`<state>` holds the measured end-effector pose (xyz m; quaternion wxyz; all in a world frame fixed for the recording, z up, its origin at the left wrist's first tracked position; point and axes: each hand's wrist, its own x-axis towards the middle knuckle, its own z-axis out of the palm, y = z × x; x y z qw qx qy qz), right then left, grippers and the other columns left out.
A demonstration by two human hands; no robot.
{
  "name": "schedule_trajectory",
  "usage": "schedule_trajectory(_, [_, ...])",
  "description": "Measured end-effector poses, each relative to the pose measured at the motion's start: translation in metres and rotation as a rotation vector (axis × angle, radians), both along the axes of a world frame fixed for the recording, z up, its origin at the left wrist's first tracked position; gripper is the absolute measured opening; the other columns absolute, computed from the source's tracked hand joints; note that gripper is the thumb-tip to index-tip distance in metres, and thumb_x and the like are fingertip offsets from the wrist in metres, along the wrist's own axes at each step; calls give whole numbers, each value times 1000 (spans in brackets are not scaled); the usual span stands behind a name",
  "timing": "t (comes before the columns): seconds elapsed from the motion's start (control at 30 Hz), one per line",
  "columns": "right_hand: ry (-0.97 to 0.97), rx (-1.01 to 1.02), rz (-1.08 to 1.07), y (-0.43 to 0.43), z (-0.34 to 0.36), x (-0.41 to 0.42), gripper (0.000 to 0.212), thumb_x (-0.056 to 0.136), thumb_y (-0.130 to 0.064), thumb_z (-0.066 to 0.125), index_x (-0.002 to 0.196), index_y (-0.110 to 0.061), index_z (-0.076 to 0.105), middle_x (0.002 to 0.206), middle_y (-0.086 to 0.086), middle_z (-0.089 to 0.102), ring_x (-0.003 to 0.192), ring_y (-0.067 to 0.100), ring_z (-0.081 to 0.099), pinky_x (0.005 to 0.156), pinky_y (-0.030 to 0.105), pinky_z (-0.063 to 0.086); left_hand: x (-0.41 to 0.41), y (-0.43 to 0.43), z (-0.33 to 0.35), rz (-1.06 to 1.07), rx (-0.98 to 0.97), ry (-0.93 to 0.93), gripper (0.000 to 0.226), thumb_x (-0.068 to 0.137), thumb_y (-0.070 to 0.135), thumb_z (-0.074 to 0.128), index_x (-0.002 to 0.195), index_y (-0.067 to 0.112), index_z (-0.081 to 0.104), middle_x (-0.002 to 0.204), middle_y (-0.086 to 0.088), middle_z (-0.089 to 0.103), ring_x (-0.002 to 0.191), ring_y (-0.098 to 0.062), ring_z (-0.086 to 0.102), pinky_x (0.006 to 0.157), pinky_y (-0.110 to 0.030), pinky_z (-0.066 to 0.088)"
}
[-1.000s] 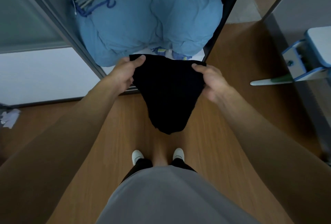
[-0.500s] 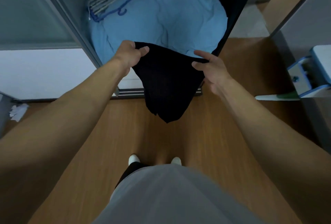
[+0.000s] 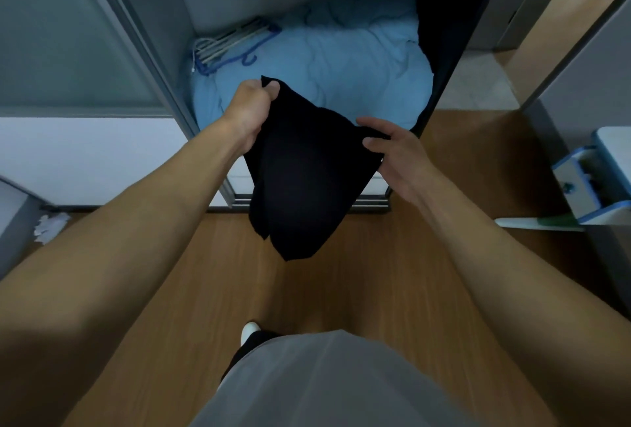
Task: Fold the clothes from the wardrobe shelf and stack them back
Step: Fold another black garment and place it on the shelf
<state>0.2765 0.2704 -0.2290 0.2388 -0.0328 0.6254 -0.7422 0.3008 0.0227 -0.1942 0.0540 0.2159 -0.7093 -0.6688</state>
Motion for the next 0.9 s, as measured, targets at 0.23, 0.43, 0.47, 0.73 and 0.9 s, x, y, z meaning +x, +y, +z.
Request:
schedule_trajectory(0.23, [518,733,196,-17,-6,1,40,88,8,58,126,-3,60,117,10,63,102,17,59,75,13,47,-3,3,-9,111,-267,-49,21,102,20,53,115,5,61,94,-7,65,85,-18,65,65,-19,53])
schedule_trajectory(0.43, [631,1100,176,-14,-7,-6,23,91,-24,70,99,-3,66,101,13,66,97,26,62,83,41,52,-1,7,-9,-67,-307,-81,43,99,16,60,141,17,52,130,-7,60,95,0,59,74,-3,44])
schedule_trajectory(0.47, [649,1105,180,-12,-5,-7,28,89,-29,72,97,-3,65,103,12,64,99,26,60,82,41,51,1,9,-7,-136,-309,-88,48,95,18,66,141,17,53,131,-4,59,99,2,58,75,0,42])
schedule_trajectory(0.73, [883,1127,120,0,19,-24,46,77,-36,83,109,-7,69,122,11,48,119,28,43,100,41,42,-1,25,7,-360,-1027,-235,41,81,17,80,119,12,65,120,-8,63,116,-28,58,92,-32,46])
schedule_trajectory(0.9, [805,982,165,7,38,-35,29,80,-30,81,75,-14,57,88,5,61,86,24,61,76,38,49,-7,11,-8,-126,-786,24,20,74,20,86,80,15,67,96,-1,52,95,-16,55,80,-18,44])
